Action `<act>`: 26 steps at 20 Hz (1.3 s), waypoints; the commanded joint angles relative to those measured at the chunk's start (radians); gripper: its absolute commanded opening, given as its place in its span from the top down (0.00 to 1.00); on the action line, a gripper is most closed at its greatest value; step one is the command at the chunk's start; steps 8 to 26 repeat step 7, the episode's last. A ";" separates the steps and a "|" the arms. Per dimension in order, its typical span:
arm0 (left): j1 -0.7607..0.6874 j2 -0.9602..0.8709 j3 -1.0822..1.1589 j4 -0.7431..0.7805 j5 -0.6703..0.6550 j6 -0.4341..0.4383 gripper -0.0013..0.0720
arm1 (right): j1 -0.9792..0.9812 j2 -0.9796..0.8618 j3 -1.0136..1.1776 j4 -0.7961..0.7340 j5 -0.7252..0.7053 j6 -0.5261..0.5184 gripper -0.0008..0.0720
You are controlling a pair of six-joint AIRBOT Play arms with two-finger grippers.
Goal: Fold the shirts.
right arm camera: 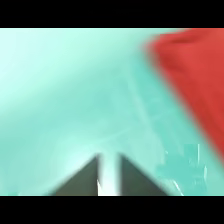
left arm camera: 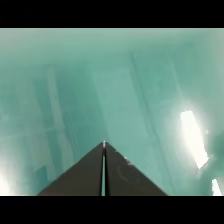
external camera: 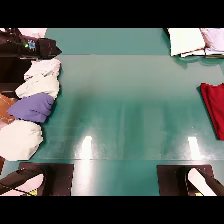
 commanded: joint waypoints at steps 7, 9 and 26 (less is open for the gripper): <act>0.000 0.001 0.000 0.000 0.067 0.000 0.95 | 0.466 0.025 0.000 0.022 -0.024 -0.043 0.96; 0.000 0.001 0.000 0.000 0.067 0.000 0.95 | 0.466 0.025 0.000 0.022 -0.024 -0.043 0.96; 0.000 0.001 0.000 0.000 0.067 0.000 0.95 | 0.466 0.025 0.000 0.022 -0.024 -0.043 0.96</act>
